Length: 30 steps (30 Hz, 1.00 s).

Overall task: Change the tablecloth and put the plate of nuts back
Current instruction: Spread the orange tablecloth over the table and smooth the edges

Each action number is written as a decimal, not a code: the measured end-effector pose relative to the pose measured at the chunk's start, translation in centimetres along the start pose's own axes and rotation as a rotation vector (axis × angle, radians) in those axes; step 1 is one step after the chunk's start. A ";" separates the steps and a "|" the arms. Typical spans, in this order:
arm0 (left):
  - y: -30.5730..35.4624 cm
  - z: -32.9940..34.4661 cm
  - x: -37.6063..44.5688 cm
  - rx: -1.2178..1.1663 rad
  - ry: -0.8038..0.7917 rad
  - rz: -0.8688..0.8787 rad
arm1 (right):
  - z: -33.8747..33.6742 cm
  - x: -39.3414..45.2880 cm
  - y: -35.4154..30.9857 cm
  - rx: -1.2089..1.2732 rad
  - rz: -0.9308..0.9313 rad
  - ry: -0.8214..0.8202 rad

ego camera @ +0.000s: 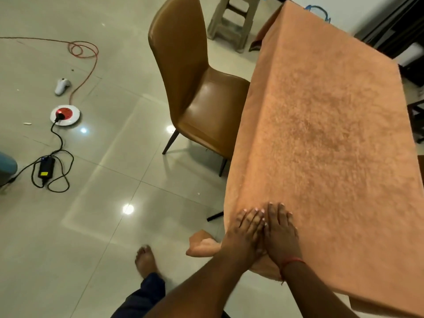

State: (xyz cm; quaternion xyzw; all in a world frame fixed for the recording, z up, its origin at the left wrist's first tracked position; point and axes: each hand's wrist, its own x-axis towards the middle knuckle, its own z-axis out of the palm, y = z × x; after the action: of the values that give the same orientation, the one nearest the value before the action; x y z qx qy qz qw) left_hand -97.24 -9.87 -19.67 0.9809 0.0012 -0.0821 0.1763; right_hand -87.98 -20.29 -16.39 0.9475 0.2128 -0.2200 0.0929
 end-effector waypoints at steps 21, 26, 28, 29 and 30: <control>0.6 -1.3 -1.1 0.131 -0.093 -0.051 | -0.1 -0.7 2.3 0.029 -0.137 0.119; 2.5 -1.9 -0.5 0.181 -0.152 -0.139 | 0.4 -1.2 6.6 0.074 -0.124 0.084; 3.1 -2.3 -0.4 0.173 -0.185 -0.167 | 1.0 -1.5 8.1 0.094 -0.171 0.049; 3.6 -2.6 -0.4 0.173 -0.202 -0.174 | 1.1 -1.8 9.0 0.102 -0.190 0.040; 3.8 -3.0 -0.4 0.177 -0.217 -0.182 | 1.1 -1.9 9.5 0.100 -0.212 0.032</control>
State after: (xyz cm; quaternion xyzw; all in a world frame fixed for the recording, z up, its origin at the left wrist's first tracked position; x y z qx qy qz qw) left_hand -97.04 -12.41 -15.50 0.9738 0.0638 -0.2031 0.0800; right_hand -85.68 -29.78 -15.73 0.9266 0.3019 -0.2236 0.0185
